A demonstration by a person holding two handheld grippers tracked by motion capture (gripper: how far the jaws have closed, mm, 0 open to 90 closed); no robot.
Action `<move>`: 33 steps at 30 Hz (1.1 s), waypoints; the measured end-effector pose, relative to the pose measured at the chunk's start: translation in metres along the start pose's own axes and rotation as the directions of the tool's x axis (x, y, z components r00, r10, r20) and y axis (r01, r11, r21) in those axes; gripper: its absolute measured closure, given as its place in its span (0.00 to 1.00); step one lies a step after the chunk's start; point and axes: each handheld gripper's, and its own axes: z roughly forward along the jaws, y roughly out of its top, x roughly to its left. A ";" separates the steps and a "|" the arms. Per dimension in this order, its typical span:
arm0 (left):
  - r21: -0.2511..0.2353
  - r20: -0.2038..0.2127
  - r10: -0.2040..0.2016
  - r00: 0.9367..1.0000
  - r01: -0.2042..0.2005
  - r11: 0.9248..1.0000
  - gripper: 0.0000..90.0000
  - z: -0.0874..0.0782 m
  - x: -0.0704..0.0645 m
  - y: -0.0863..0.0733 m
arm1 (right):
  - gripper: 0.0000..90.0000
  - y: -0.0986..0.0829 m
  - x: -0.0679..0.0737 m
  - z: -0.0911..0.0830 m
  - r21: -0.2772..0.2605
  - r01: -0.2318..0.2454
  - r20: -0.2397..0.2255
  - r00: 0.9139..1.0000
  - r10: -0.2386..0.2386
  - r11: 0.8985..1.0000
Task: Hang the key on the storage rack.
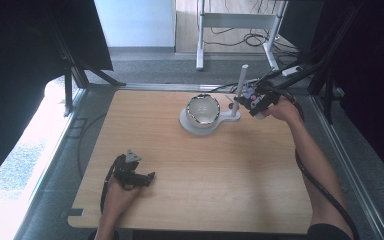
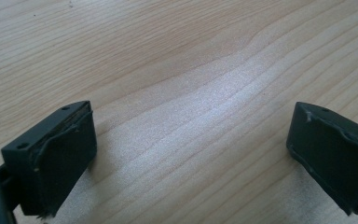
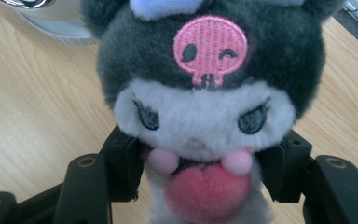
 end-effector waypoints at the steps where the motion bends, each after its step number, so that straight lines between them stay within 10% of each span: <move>1: 0.000 0.000 0.000 1.000 0.000 1.000 0.02 0.000 0.000 0.000 | 0.44 0.000 0.001 0.002 -0.006 0.003 -0.001 1.000 -0.003 1.000; 19: 0.000 0.000 0.001 1.000 -0.001 1.000 0.02 0.000 0.000 0.000 | 0.15 -0.003 0.010 0.025 -0.038 0.038 0.043 0.998 -0.037 0.999; 33: 0.000 0.000 0.000 1.000 0.000 1.000 0.02 0.000 0.000 0.000 | 0.14 -0.017 0.010 0.021 -0.056 0.045 0.057 0.998 -0.041 0.997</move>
